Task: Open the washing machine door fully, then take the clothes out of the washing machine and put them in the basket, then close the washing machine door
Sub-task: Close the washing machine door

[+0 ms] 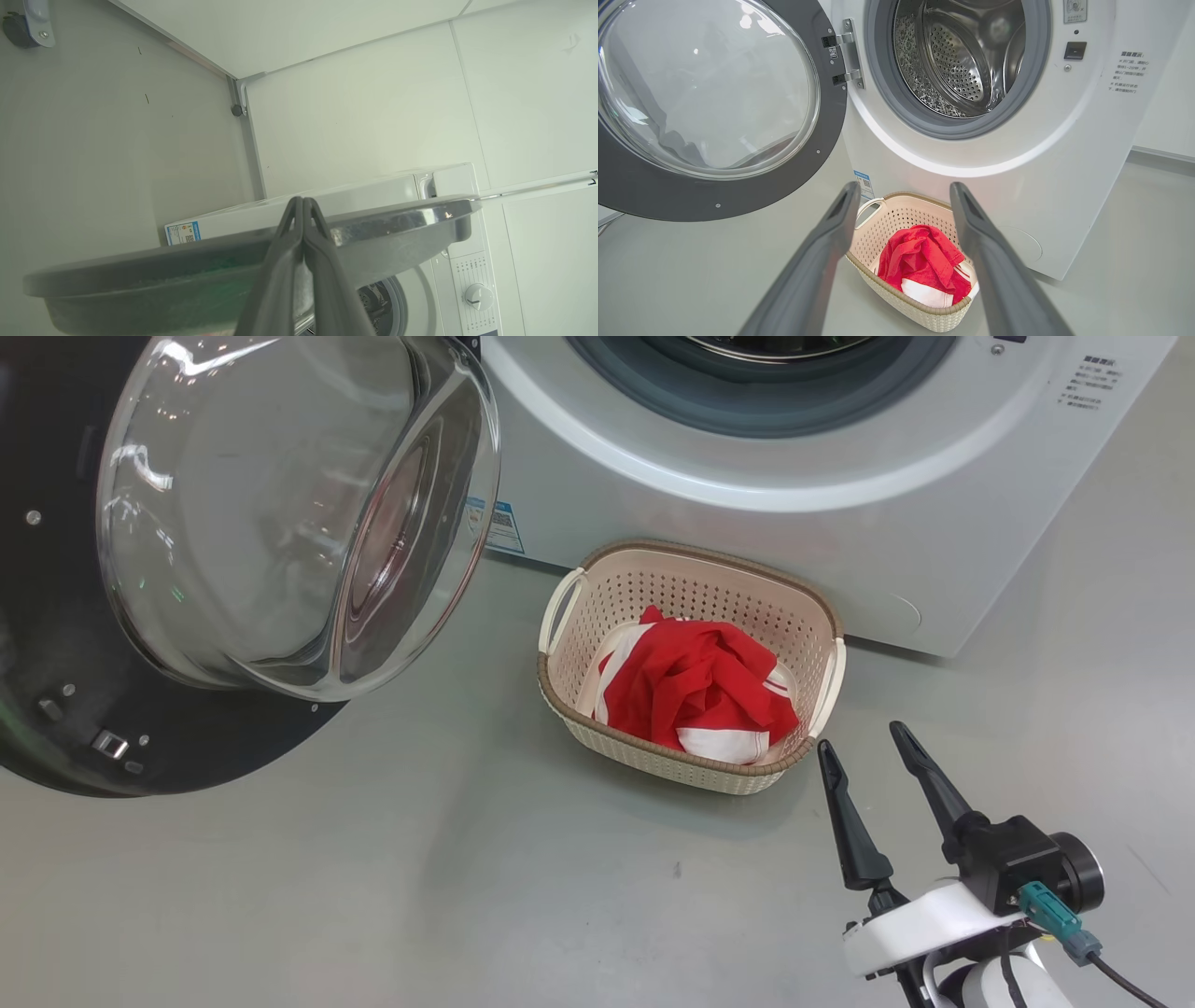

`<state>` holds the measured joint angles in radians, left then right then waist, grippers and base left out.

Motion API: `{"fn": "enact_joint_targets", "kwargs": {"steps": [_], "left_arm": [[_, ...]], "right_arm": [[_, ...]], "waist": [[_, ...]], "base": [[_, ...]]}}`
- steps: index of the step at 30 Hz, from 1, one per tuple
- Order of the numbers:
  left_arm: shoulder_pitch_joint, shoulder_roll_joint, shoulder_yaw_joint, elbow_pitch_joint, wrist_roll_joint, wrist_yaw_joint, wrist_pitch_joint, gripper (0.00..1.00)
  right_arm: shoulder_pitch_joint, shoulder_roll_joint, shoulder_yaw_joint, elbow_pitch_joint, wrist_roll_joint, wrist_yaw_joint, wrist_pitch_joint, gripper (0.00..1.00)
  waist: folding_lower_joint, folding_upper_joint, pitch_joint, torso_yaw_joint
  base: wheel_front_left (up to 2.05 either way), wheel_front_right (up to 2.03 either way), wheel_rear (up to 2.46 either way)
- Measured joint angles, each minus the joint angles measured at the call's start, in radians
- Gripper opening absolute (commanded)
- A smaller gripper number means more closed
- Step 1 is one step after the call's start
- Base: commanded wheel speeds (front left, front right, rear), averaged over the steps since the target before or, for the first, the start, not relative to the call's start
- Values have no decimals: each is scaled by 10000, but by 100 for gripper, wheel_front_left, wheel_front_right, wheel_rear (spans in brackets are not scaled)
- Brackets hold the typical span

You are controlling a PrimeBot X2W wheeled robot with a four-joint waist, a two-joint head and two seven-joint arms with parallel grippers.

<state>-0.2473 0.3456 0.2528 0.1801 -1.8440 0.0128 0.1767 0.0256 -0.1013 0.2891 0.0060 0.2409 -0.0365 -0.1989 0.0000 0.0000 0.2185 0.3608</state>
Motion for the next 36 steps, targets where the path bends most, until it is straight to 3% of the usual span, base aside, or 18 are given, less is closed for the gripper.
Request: {"fn": "enact_joint_targets", "kwargs": {"steps": [6,14,36], "left_arm": [[-51,63,-33,334,-52,-199,353,0],[-49,144,-412,435,-332,-780,1248,0],[479,-192,-1187,-107,-1450,-1252,3916,0]], "right_arm": [[-18,-12,-88,2,19,0,0,100],[-28,-40,-159,-2,33,-13,-2,100],[-173,-52,-134,-2,33,-13,-2,100]], "waist": [[0,0,45,-29],[0,0,98,71],[0,0,127,71]], "base": [[0,0,0],[0,0,0],[0,0,0]]}}
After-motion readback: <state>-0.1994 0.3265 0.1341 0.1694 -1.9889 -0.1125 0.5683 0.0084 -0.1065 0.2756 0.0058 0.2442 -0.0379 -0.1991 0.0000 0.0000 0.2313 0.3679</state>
